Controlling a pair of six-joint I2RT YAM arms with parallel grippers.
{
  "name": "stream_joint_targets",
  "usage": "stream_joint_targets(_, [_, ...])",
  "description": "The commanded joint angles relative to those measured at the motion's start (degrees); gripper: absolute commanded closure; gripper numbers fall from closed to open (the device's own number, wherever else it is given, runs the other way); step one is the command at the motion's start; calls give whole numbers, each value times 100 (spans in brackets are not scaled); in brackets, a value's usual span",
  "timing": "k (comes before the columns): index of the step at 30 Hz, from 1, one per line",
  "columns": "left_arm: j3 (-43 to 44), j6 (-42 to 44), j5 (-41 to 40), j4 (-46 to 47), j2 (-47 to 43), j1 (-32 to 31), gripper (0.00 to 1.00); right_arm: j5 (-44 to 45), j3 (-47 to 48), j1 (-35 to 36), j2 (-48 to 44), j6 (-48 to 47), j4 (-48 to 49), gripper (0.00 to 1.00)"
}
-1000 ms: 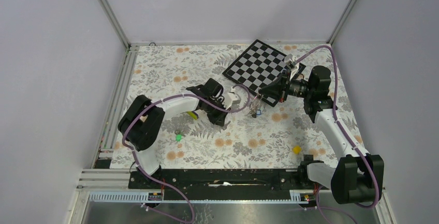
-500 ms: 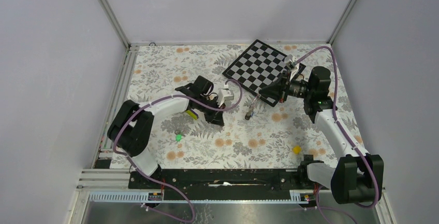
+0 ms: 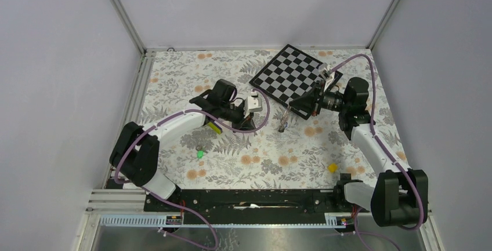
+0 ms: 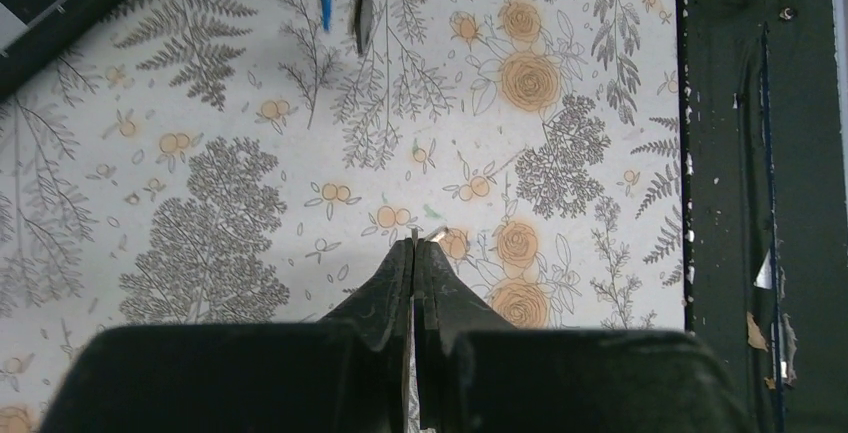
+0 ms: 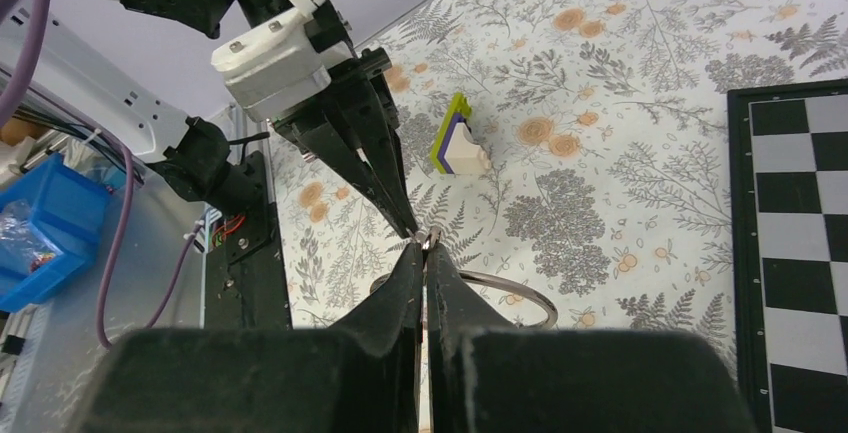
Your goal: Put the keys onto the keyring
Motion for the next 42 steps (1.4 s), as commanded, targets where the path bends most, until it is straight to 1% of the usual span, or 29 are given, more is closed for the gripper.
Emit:
stream_joint_targets(1, [363,214,272,578,-308,-59,100,52,-99,173,101,554,802,100])
stream_joint_targets(4, [363,251,330,883,-491,-102,100,156,-237,297,255,1030,1372,100])
stream_joint_targets(7, [405,365,369,1121,-633,-138,100,192,-334,424,404,1449,1743,100])
stream_joint_targets(9, [622,529,326,883,-622,-140,100,192,-387,535,481,1642,1941,100])
stream_joint_targets(13, [931,1125,123,496,-667,-190,100,192,-435,738,663,1999,2288,100])
stream_joint_targets(17, [1041,1171,94,425,-771,-230,100,226,-504,927,862,2390,2718,100])
stream_joint_targets(24, [810,1238,12,483,-994,-387,100,297,-506,1036,1238,3255,3590,100])
stream_joint_targets(36, [713,1599,-400,516,-1015,-622,100,206,-363,1134,1804,3991,4184,100])
stream_joint_targets(42, [704,1770,-673,630,-928,-631,100,142,-342,1174,1886,4126,4359,100])
